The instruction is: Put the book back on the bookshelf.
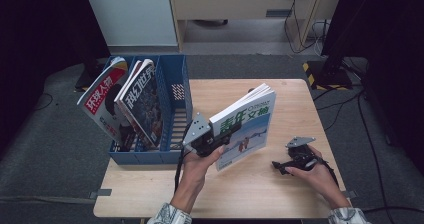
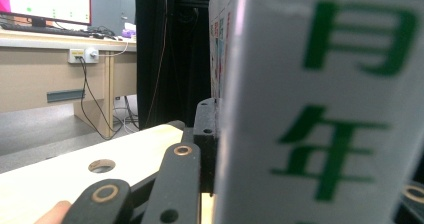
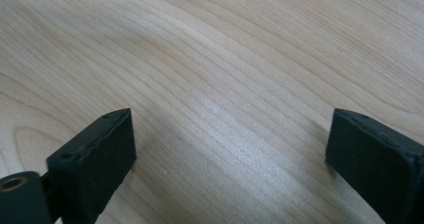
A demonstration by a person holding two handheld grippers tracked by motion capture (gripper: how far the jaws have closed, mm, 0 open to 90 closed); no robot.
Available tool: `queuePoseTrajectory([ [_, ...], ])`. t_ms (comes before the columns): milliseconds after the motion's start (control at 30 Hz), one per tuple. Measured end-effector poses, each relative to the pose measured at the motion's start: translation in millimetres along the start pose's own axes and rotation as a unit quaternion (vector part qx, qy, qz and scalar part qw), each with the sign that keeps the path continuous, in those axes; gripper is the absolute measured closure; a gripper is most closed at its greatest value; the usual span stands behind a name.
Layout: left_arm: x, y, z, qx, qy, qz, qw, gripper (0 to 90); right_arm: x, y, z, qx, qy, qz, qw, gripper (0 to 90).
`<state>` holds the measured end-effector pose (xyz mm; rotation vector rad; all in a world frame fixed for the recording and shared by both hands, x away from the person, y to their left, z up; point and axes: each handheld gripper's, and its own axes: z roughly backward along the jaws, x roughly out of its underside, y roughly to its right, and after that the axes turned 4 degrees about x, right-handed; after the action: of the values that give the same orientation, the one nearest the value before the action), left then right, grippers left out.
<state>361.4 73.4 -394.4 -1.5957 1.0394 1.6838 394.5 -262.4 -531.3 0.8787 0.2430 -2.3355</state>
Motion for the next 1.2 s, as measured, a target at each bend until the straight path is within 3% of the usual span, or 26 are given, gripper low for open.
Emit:
queuePoseTrajectory([
  [367, -7.2, 4.7, 6.8, -0.004, 0.001, 0.004, 1.0000, 73.4, 8.1, 2.2, -2.9, -0.002, 0.040, -0.003, 0.9992, 3.3],
  [1200, -21.4, -14.4, 36.5, -0.044, 0.022, 0.019, 0.9986, 73.4, 7.5, 3.0, -3.5, -0.002, 0.040, -0.002, 0.9992, 2.8],
])
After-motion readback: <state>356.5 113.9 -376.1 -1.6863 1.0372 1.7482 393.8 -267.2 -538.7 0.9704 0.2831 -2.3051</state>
